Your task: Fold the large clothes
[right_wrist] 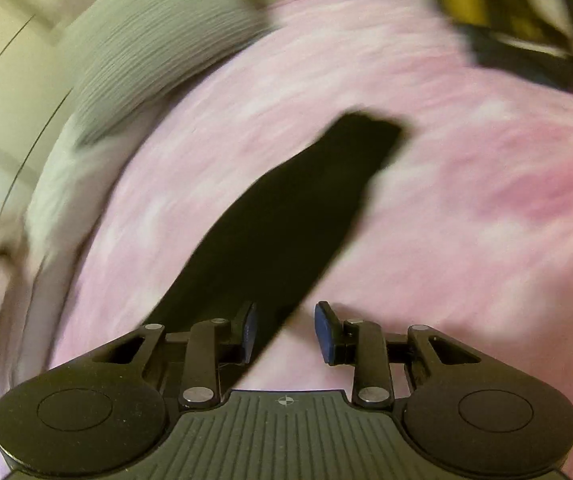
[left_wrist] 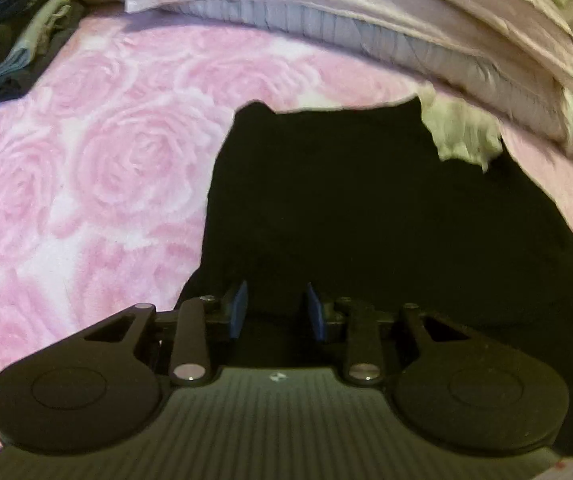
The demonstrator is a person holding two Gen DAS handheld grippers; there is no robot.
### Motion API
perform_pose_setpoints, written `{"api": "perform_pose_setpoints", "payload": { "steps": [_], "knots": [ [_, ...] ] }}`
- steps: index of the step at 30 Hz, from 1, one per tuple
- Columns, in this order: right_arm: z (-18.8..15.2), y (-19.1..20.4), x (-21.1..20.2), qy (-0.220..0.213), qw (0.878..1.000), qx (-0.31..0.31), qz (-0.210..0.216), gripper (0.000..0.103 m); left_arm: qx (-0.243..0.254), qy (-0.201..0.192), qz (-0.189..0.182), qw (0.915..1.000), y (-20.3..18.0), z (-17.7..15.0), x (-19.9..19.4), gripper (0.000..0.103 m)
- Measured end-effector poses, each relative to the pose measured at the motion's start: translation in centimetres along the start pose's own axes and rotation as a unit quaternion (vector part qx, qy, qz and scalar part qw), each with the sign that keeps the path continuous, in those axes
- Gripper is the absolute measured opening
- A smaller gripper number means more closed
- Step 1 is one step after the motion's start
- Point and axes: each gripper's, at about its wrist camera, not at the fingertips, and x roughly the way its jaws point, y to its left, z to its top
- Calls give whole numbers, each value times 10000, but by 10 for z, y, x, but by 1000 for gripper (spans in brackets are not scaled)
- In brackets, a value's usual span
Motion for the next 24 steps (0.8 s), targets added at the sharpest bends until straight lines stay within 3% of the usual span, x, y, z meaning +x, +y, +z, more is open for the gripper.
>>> {"api": "perform_pose_setpoints", "payload": {
  "steps": [4, 8, 9, 11, 13, 15, 18, 21, 24],
  "knots": [
    [28, -30, 12, -96, 9982, 577, 109, 29, -222, 15, 48, 9997, -6, -1, -10, 29],
    [30, -28, 23, -265, 9970, 716, 138, 29, -417, 41, 80, 9991, -2, -3, -24, 29],
    [33, -25, 24, -280, 9976, 623, 131, 24, -501, 47, 101, 9987, 1, -4, -27, 29],
    [35, -15, 26, -292, 9993, 218, -55, 0, -688, 42, 129, 9975, 10, -7, -35, 29],
    [39, 5, 27, -320, 9984, -282, -365, 0, -808, 40, 159, 9966, 21, -9, -43, 29],
    [34, 44, 17, -505, 9901, -1132, -655, 0, -888, 12, 201, 9958, 32, -12, -51, 29],
    [6, 132, -1, -875, 9554, -2728, -713, 0, -1033, -8, 283, 9942, 52, -16, -62, 29],
    [-50, 225, -23, -1123, 9047, -4109, 59, 0, -1212, 5, 371, 9919, 72, -21, -67, 29],
    [-133, 300, -48, -1211, 8414, -5165, 1027, 0, -1524, 21, 352, 9877, 93, -26, -71, 29]
  ]
}}
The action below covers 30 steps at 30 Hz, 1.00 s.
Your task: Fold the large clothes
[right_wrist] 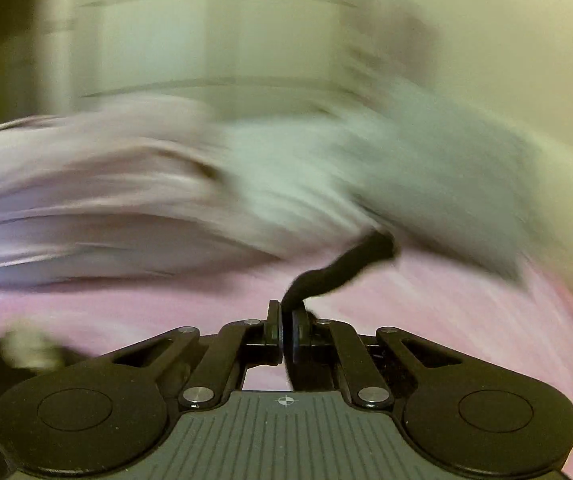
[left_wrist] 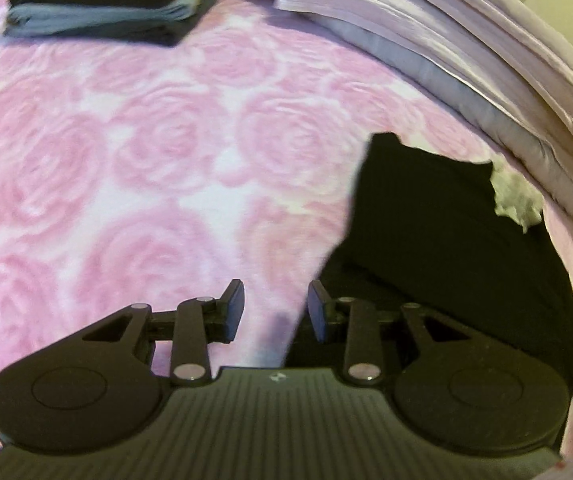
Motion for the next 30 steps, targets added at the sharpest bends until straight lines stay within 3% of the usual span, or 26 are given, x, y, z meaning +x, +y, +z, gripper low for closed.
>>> {"api": "perform_pose_setpoints", "payload": {
  "steps": [3, 6, 7, 9, 10, 13, 18, 22, 26, 30],
  "knots": [
    [1, 106, -22, -383, 9910, -729, 1058, 0, -190, -18, -20, 9998, 17, 1, -2, 29],
    [-29, 202, -41, -499, 9619, -1508, 2224, 2, -364, 28, -37, 9993, 33, 1, -1, 29],
    [-45, 234, -43, -259, 9497, -1889, 2484, 5, -404, 66, -74, 9991, 37, 0, 0, 29],
    [-83, 278, -37, 473, 9342, -2537, 2464, 20, -391, 169, -131, 9990, 42, -1, 1, 29],
    [-98, 287, -34, 768, 9277, -2699, 2462, 22, -358, 211, -154, 9990, 44, -2, 1, 29],
    [-130, 274, -23, 1535, 9284, -2520, 2259, 24, -153, 285, -254, 9992, 43, -3, 0, 29],
    [-135, 193, -1, 2232, 9487, -1696, 1463, 24, 298, 349, -678, 9966, 20, 6, 2, 29],
    [-125, 132, 19, 2432, 9601, -1174, 720, 24, 458, 308, -1335, 9895, -21, 25, 17, 31],
    [-123, 101, 30, 2401, 9660, -909, 288, 24, 160, 415, -1893, 9809, -61, 44, 48, 34],
    [-122, 90, 33, 2367, 9672, -893, 209, 24, -407, 731, -1885, 9785, -80, 48, 89, 34]
  ]
}}
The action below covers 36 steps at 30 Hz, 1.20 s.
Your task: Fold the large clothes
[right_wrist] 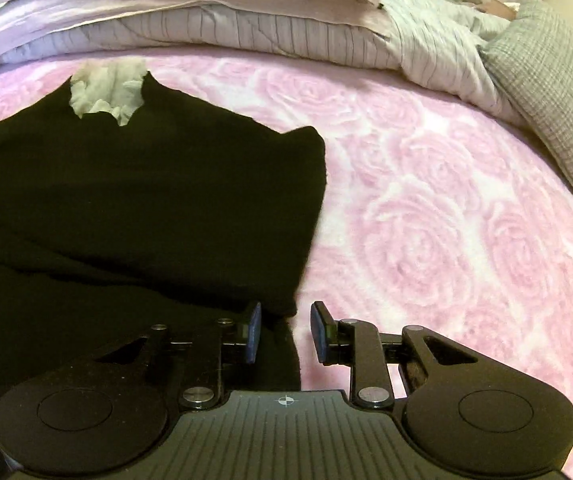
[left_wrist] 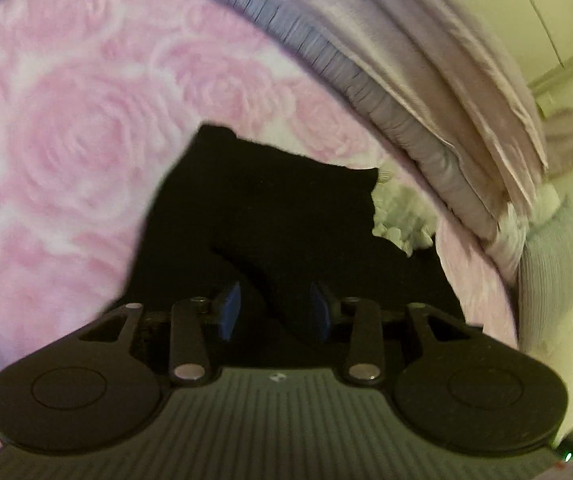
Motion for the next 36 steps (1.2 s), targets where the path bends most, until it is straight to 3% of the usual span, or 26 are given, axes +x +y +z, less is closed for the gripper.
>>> {"api": "perform_pose_setpoints", "payload": {
  "steps": [3, 4, 5, 6, 9, 11, 13, 15, 17, 21, 25, 29, 31, 32, 34, 36],
  "knots": [
    [-4, 1, -2, -51, 9999, -45, 91, 24, -440, -113, -57, 9990, 6, 0, 13, 30],
    [-6, 1, 0, -77, 9999, -96, 88, 24, -506, -189, -72, 9985, 7, 0, 13, 22],
    [-7, 1, 0, -85, 9998, -144, 88, 24, -554, -284, -99, 9980, 7, 0, 12, 5],
    [-8, 0, 5, -74, 9998, -172, 89, 24, -532, -383, -98, 9978, 5, 0, 11, 2],
    [-10, -7, 13, -8, 9998, -191, 50, 24, -58, -890, 45, 9960, -11, -6, -12, 1],
    [-9, -10, 15, 13, 9997, -189, 157, 24, 576, -1254, 281, 9900, -23, -17, -32, 1],
    [-10, -14, 19, 55, 9994, -202, 273, 24, 1050, -1280, 640, 9841, -23, -27, -37, 1],
    [-9, -10, 24, 134, 9989, -357, 262, 24, 1137, -947, 840, 9854, -12, -32, -25, 2],
    [-6, -6, 23, 191, 9982, -527, 201, 24, 1389, -655, 1197, 9809, -6, -35, -11, 6],
    [3, -8, 8, 237, 9978, -585, 190, 24, 1483, -1043, 1204, 9760, -10, -31, -30, 9],
    [20, -24, -11, -247, 9984, 41, 506, 24, 1758, -1484, 1251, 9651, -24, -26, -55, 9],
    [45, -28, 12, -695, 9897, 643, 1075, 24, 2667, -1085, 1057, 9518, -51, -17, -16, 13],
    [50, -25, 44, -513, 9901, 619, 1155, 24, 2831, -750, 1284, 9475, -46, -17, 17, 14],
    [49, -21, 66, -123, 9937, 431, 1030, 24, 2850, -632, 1416, 9459, -40, -18, 28, 16],
    [44, -16, 67, -364, 9951, 226, 885, 24, 2909, -782, 1314, 9445, -36, -21, 24, 16],
    [43, -10, 52, -285, 9978, 113, 589, 24, 2870, -774, 1458, 9436, -36, -26, 10, 15]
  ]
}}
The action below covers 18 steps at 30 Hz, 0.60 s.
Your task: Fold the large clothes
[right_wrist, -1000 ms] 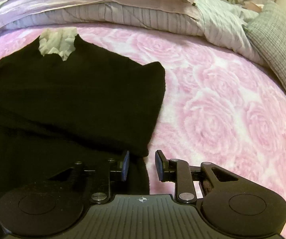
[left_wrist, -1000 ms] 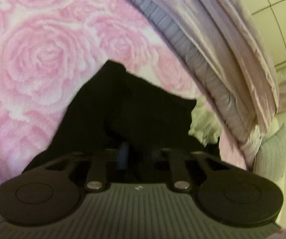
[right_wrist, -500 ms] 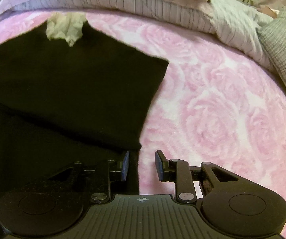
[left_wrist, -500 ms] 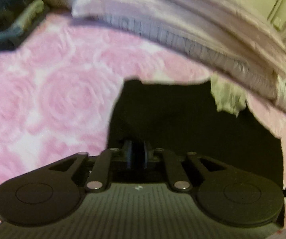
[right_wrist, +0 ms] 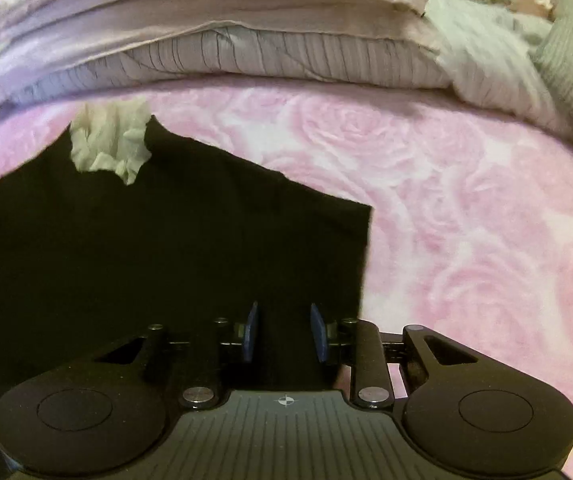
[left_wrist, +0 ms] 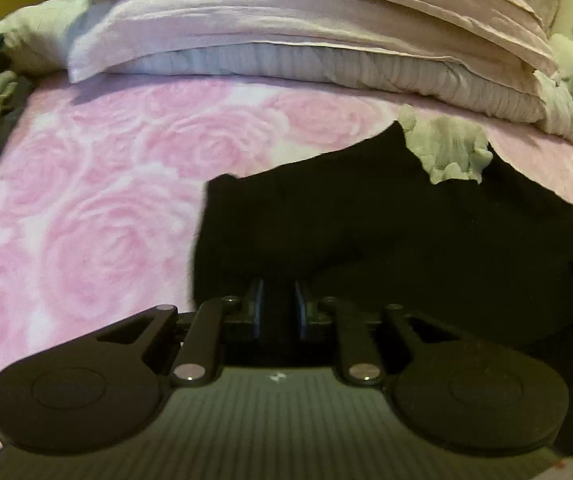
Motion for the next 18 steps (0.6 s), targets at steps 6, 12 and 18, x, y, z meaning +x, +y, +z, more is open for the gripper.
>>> {"api": "perform_pose_setpoints", "payload": {
  "steps": [6, 12, 18],
  "knots": [
    [-59, 27, -82, -68, 9993, 135, 329, 25, 18, 168, -475, 9987, -4, -45, -70, 14],
    [-163, 59, -123, 718, 9973, 74, 154, 25, 490, 769, -619, 9939, -17, -136, -125, 14],
    [-234, 58, -179, 1058, 9940, 139, 231, 24, 562, 1153, -503, 9905, -4, -195, -183, 13]
  ]
}}
